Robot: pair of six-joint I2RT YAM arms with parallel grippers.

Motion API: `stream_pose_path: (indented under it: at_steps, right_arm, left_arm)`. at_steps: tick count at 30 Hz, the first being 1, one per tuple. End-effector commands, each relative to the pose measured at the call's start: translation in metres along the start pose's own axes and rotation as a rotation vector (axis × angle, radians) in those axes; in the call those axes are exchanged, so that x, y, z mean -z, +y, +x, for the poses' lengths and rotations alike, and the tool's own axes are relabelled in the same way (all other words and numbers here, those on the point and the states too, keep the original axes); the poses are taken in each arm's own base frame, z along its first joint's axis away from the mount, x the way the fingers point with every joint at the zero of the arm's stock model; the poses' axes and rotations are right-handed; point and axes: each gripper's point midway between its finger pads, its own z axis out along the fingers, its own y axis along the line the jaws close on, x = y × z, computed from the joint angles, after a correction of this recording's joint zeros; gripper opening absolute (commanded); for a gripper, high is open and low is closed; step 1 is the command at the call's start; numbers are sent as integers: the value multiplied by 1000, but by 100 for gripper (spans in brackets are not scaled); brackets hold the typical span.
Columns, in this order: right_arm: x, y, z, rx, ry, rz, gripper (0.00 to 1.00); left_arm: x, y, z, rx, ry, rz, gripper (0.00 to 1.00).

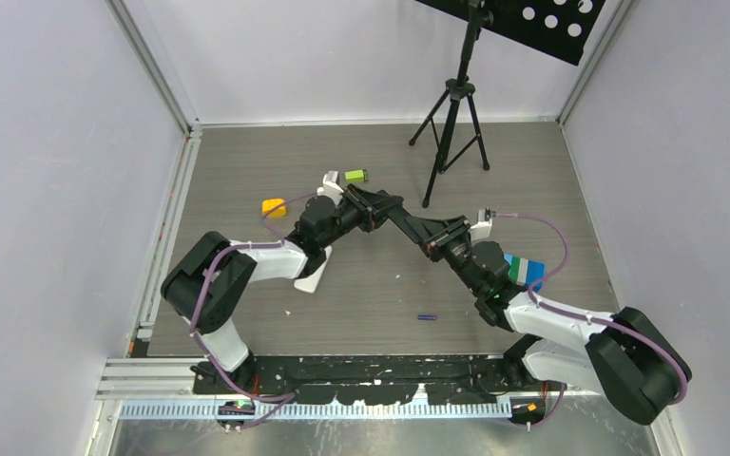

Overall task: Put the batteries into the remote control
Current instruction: Load the battery cover into the remote control.

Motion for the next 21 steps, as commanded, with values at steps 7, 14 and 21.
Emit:
stream_pose_path:
  at_steps: [7, 14, 21]
  right_arm:
    - [-34, 31, 43, 119, 214, -142, 16]
    - [-40, 36, 52, 84, 260, -202, 16]
    - [-29, 34, 56, 192, 304, -159, 34]
  left_arm:
    - [33, -75, 74, -25, 244, 222, 0]
    - [37, -73, 75, -82, 262, 202, 0]
    - [47, -45, 37, -332, 244, 59, 0]
